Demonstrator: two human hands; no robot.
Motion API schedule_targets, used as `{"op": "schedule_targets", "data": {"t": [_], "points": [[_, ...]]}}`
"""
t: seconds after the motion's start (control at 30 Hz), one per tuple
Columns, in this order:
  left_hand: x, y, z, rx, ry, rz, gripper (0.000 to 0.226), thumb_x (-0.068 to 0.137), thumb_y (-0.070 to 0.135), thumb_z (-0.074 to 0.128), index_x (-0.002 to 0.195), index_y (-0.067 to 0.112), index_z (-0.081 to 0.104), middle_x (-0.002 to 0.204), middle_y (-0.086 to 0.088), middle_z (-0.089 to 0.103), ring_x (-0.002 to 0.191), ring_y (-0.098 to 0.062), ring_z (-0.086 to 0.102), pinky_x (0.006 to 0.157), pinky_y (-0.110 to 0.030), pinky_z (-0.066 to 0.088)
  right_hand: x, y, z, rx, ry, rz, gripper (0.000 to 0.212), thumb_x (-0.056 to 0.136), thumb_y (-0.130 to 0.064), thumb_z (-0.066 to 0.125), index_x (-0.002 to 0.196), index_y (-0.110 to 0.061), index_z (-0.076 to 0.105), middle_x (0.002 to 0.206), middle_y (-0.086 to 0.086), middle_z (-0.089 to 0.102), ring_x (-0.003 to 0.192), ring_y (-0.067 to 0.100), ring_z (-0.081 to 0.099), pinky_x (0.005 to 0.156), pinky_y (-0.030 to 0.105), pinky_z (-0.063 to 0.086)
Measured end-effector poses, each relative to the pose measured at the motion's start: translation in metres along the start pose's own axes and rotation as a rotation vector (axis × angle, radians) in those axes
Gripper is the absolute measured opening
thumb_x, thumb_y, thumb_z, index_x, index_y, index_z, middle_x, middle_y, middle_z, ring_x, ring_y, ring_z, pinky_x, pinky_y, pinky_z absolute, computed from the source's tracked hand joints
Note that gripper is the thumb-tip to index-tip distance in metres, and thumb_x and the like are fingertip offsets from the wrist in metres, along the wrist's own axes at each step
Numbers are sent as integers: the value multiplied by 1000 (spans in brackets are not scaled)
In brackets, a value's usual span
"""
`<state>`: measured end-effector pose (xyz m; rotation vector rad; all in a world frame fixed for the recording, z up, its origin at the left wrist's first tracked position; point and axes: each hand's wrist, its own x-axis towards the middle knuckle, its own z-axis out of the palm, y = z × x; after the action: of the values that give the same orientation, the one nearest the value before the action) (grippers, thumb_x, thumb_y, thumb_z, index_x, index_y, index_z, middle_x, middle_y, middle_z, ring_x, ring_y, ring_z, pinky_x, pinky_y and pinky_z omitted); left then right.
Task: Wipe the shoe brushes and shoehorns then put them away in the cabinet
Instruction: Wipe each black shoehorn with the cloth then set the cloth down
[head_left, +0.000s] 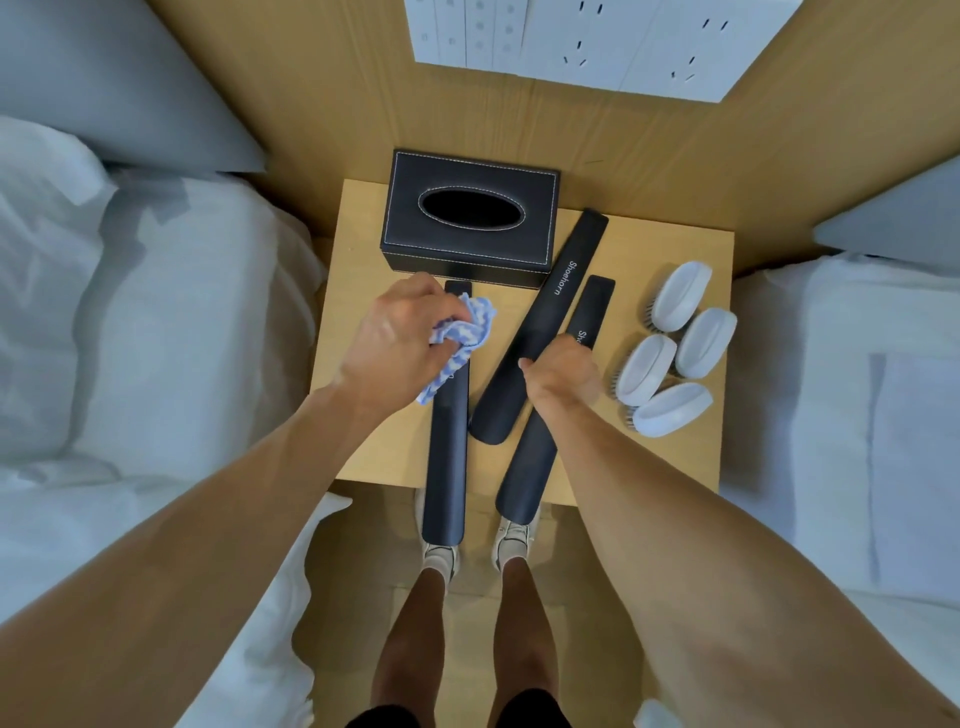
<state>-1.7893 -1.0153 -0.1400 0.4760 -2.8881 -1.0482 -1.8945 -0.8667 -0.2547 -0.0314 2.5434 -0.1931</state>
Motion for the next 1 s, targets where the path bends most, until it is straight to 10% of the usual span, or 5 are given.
{"op": "schedule_targets", "data": {"t": [0.37, 0.67, 1.0], "points": [[-3, 4, -9, -44, 23, 22, 17, 78, -13, 66, 89, -3, 74, 85, -22, 63, 69, -29, 60, 61, -38, 50, 14, 11, -15, 251, -92, 102, 30, 91, -26, 71, 115, -10, 63, 114, 9, 69, 105, 28, 66, 69, 28, 46], [3, 41, -42, -41, 32, 59, 17, 79, -10, 69, 95, -5, 73, 92, -23, 63, 76, -24, 59, 67, -9, 40, -9, 35, -56, 707, -101, 225, 24, 86, -12, 73, 109, -13, 65, 111, 12, 68, 99, 33, 68, 87, 46, 59], [6, 125, -93, 15, 136, 199, 12, 85, -5, 62, 82, -2, 73, 84, -18, 68, 75, -28, 64, 71, -32, 50, -75, 51, -136, 1182, -265, 274, 23, 91, 7, 61, 88, -15, 56, 118, 21, 62, 111, 35, 63, 95, 50, 54]]}}
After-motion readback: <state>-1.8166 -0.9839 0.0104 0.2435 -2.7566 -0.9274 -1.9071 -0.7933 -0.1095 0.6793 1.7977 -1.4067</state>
